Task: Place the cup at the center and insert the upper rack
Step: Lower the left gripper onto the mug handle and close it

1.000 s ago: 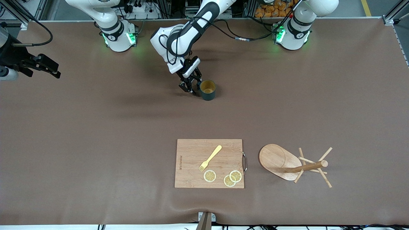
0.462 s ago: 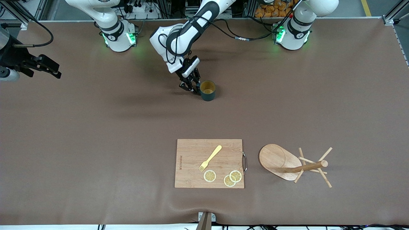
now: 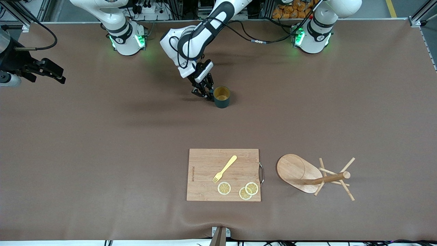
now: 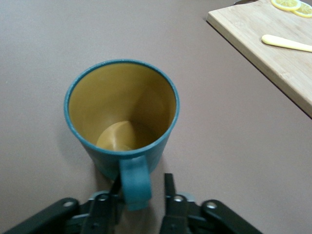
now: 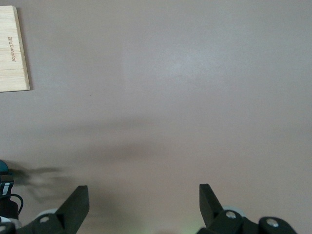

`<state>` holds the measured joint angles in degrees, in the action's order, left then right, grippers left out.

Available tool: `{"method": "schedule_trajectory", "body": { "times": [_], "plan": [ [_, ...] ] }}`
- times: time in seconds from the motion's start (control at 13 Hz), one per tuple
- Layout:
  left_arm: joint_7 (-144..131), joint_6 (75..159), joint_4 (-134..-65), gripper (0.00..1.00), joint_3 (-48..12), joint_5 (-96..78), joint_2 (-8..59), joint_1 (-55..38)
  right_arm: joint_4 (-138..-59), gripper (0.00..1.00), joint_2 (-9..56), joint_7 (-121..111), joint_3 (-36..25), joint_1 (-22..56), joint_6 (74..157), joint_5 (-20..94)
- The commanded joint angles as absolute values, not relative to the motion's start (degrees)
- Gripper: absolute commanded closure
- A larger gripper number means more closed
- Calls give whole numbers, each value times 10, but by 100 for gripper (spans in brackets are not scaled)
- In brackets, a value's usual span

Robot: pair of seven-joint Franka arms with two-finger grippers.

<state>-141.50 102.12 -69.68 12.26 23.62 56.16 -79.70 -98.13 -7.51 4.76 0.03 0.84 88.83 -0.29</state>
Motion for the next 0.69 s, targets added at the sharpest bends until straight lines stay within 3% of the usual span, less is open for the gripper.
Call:
{"method": "schedule_trajectory", "body": {
  "times": [0.0,0.38,0.62],
  "plan": [
    [-1431,1026,-688,70,127,240,569,-802,-979,0,-80,42,6,-4,882,-2],
    [-1434,1026,-688,100,124,237,546,-797,-976,0,-80,45,6,-4,884,-5],
    [-1412,1030,-687,100,120,207,499,-753,-978,0,-80,47,6,-6,882,-6]
  ]
}}
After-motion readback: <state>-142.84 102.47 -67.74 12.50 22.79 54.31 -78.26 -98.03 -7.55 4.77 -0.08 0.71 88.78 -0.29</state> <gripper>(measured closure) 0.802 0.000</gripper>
